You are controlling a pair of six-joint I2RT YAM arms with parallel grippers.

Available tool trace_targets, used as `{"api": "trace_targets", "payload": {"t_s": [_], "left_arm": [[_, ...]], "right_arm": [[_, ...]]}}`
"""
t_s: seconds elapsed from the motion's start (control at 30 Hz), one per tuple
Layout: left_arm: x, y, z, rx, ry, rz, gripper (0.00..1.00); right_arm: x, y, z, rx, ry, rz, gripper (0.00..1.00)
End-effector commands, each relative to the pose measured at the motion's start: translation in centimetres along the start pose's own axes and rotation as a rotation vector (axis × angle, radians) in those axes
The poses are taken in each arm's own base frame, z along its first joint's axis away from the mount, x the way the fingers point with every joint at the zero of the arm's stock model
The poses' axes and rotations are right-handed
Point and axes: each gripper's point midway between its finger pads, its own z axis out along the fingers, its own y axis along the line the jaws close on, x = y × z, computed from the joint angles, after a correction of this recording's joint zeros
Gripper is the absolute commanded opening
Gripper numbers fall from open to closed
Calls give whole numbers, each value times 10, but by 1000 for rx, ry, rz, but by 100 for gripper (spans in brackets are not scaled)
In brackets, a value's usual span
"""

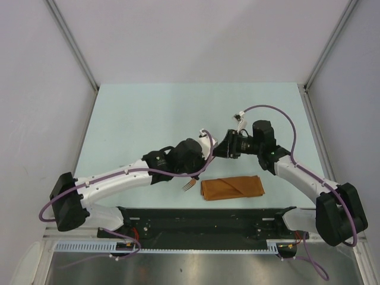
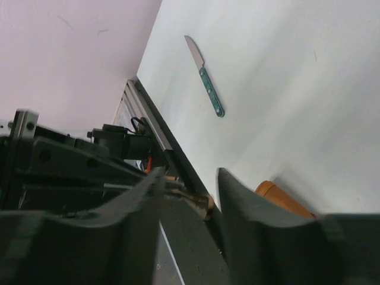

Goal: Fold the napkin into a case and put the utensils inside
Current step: Pass from the left arm to the right, then pass from the right arm to the left

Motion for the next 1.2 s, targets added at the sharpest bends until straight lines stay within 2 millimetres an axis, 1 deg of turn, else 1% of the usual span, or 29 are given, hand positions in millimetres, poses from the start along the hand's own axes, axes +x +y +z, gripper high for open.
{"api": "trace_targets", "payload": {"t_s": [0.0, 0.03, 0.07, 0.1, 0.13, 0.17, 0.2, 0.23, 0.27, 0.3, 0.33, 0.37, 0.4, 0.43, 0.47, 0.53, 0.57, 0.6, 0.7, 0.77, 0.8, 0.9, 0.97, 1.0, 1.1, 1.17], "left_arm": [[-30, -17, -12, 34, -97, 67, 0], [-29, -17, -13, 36, -98, 69, 0], [-28, -17, -14, 36, -104, 60, 0], [-29, -16, -15, 32, -112, 50, 0], [-27, -10, -19, 4, -114, 29, 8], [-26, -7, -21, -16, -113, -26, 24], [-24, -5, -24, -22, -112, -56, 49], [-16, -6, -27, -3, -101, -122, 56], [-14, -4, -30, 24, -98, -171, 59], [-1, -6, -26, 65, -82, -210, 61], [0, -17, -36, 170, -85, -303, 64], [5, -21, -37, 224, -80, -351, 72], [20, -25, -32, 279, -68, -392, 74], [21, -30, -41, 348, -61, -462, 74], [33, -30, -38, 366, -55, -489, 74], [37, -37, -44, 429, -60, -551, 74], [34, -40, -50, 463, -80, -569, 73], [36, -39, -48, 479, -87, -614, 72], [40, -36, -49, 482, -90, -668, 68], [41, -35, -51, 490, -94, -681, 63], [35, -34, -53, 501, -120, -695, 61], [28, -32, -59, 536, -168, -743, 52], [24, -30, -62, 549, -207, -797, 49], [23, -28, -64, 549, -218, -811, 45], [20, -27, -65, 544, -226, -840, 38], [18, -28, -65, 550, -224, -847, 36]], "right_arm": [[-14, 16, -3, -72, -60, -22, 32], [-14, 16, -4, -72, -61, -17, 4], [-12, 15, -6, -69, -67, 1, 0], [-16, 12, -10, -70, -93, 10, 0], [-16, 12, -14, -77, -114, 19, 0], [-15, 14, -24, -92, -167, 56, 0], [-20, 11, -32, -87, -216, 67, 0], [-23, 11, -38, -86, -256, 78, 0], [-23, 16, -46, -97, -287, 71, 0], [-19, 14, -50, -95, -298, 101, 0], [-19, 12, -55, -99, -315, 110, 0], [-21, 23, -63, -130, -348, 81, 0], [-15, 19, -66, -131, -354, 112, 0], [-17, 18, -71, -132, -375, 109, 0], [-14, 20, -76, -138, -387, 110, 0], [-13, 18, -81, -132, -404, 119, 0], [-13, 18, -83, -135, -409, 117, 0], [-11, 17, -82, -132, -407, 121, 0], [-9, 17, -83, -137, -408, 136, 0], [-10, 18, -84, -139, -414, 133, 0], [-10, 18, -84, -139, -415, 132, 0], [-9, 16, -83, -132, -412, 135, 0], [-8, 14, -84, -129, -417, 143, 0], [-8, 16, -85, -136, -424, 139, 0], [-8, 17, -85, -141, -427, 145, 0], [-8, 17, -85, -141, -435, 151, 0]]}}
